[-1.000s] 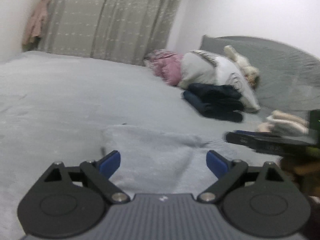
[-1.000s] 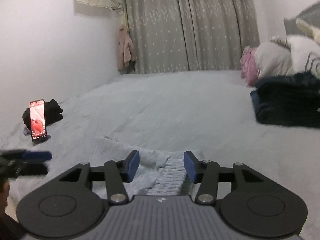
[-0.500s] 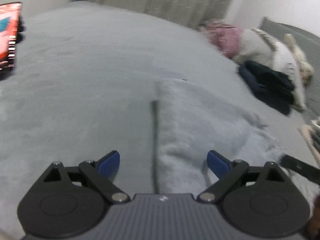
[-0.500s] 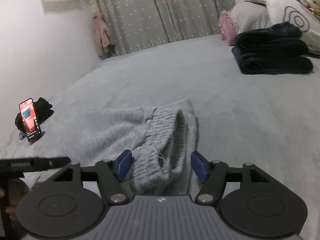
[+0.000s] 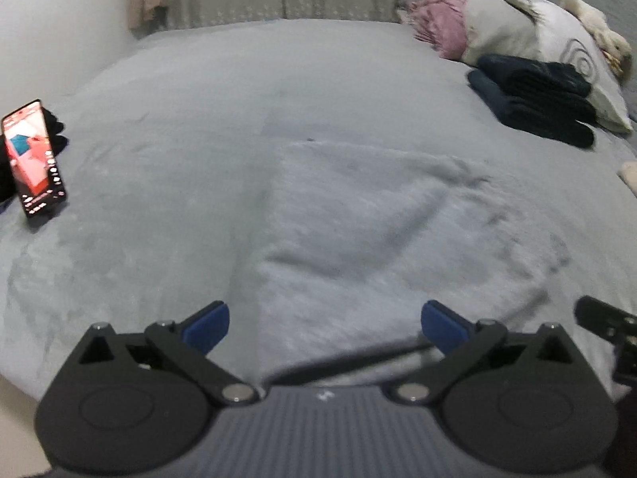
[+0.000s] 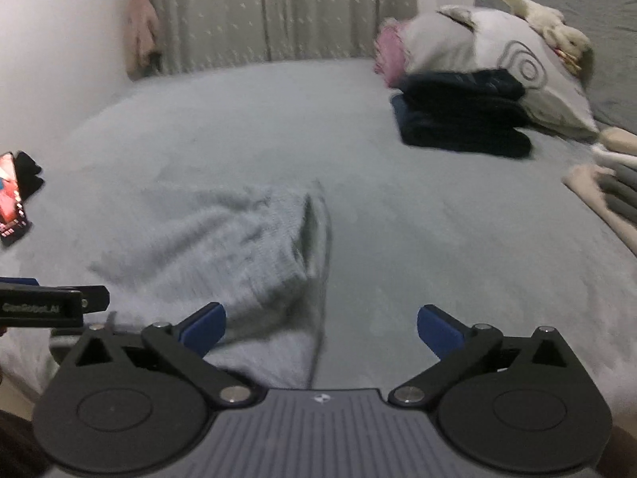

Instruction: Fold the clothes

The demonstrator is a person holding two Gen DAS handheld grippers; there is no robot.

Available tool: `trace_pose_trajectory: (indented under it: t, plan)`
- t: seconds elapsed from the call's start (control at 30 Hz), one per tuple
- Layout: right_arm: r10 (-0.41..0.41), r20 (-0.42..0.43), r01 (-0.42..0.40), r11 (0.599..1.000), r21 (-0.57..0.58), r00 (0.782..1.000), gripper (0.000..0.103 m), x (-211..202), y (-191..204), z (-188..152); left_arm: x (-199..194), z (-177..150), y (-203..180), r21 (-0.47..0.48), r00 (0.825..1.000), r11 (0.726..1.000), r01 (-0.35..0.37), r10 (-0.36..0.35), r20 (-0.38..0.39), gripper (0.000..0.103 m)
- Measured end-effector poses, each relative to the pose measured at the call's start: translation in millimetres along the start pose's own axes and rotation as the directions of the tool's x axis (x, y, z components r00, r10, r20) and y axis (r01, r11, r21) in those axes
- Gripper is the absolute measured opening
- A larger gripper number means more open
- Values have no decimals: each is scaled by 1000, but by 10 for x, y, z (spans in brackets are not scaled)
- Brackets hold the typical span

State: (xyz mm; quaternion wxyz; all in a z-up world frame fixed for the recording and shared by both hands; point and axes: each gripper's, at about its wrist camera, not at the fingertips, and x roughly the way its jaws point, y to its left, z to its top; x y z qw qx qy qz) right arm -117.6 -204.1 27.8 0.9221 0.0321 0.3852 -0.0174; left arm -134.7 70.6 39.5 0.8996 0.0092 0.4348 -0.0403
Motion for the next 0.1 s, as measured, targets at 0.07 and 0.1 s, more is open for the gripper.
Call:
trace_pose_trajectory:
  t: [0.07,0.1]
  plan:
    - [9,-26,-8,1000,29,1000,103,-22,-60,-13,-10,-15,-71,10,1000,1000,0,0,-3,103]
    - [14,-37,-12,999,43,999,103,-29,-88,-14,-12,-20,-103,14,1000,1000,-2,2,-4,103]
